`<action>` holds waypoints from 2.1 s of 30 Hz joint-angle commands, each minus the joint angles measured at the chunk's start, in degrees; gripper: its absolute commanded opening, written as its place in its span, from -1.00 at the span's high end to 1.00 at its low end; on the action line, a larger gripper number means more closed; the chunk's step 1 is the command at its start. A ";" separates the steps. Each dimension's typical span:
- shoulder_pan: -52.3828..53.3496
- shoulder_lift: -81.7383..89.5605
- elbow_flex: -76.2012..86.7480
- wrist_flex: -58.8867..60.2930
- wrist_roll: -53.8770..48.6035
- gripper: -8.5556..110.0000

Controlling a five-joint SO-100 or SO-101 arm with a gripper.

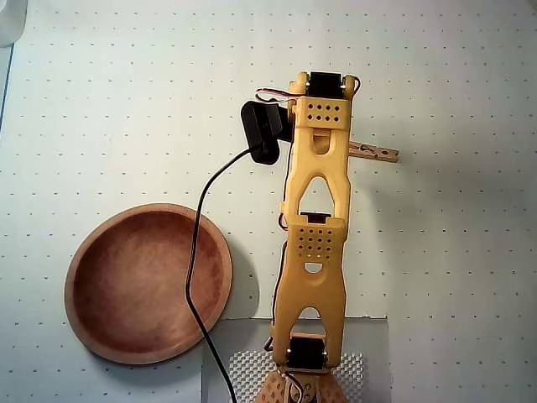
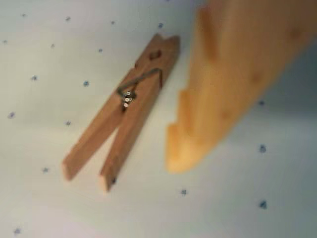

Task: Grasp a clothespin and put it in the bowl.

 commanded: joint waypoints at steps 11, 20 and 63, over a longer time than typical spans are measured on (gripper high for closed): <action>1.93 2.11 -2.37 1.41 6.94 0.29; 1.58 -2.20 -4.48 1.41 6.94 0.29; 12.30 -8.53 -16.44 -3.34 -1.67 0.29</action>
